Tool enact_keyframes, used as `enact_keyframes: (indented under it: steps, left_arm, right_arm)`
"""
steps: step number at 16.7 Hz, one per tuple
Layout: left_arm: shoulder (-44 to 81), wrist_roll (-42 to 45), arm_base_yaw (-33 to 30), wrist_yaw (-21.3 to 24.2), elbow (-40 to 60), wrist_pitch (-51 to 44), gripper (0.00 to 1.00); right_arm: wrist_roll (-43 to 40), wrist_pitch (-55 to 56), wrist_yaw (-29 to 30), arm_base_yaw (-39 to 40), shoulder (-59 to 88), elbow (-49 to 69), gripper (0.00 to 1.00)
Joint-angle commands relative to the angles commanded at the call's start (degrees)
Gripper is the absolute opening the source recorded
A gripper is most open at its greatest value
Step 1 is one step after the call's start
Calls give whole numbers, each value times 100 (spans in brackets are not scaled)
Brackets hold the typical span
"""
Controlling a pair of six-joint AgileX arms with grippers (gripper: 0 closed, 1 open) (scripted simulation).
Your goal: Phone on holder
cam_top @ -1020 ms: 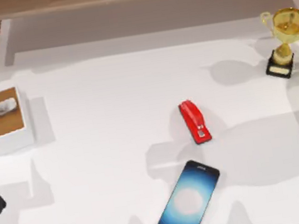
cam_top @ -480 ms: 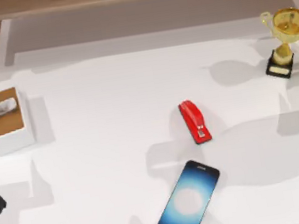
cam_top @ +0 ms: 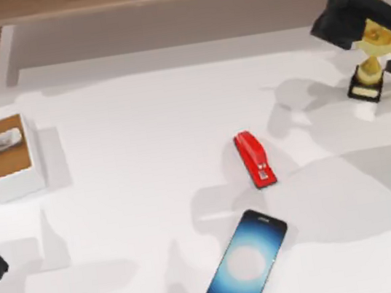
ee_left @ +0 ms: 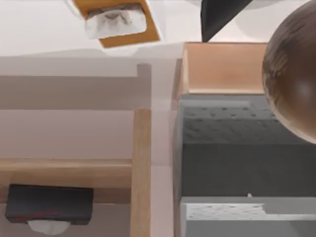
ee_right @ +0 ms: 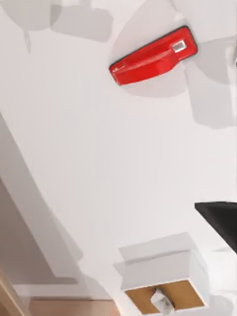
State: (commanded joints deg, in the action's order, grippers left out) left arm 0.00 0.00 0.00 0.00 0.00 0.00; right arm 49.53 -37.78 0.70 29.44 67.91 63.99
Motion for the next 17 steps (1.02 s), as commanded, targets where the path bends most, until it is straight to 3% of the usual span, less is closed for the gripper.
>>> enact_keyframes:
  steps: [5,9,12,17]
  left_arm:
    - [0,0,0,0,0,0,100]
    - [0,0,0,0,0,0,100]
    - [0,0,0,0,0,0,100]
    - [0,0,0,0,0,0,100]
  right_arm:
    - [1856,-1456,-33,1128,2732,1161,100]
    - [2987,-2081,-53,1840,4099,1779,100]
    - [3435,-2240,-64,2142,4547,2004,100]
    - [3491,-2253,-66,2183,4598,2030,100]
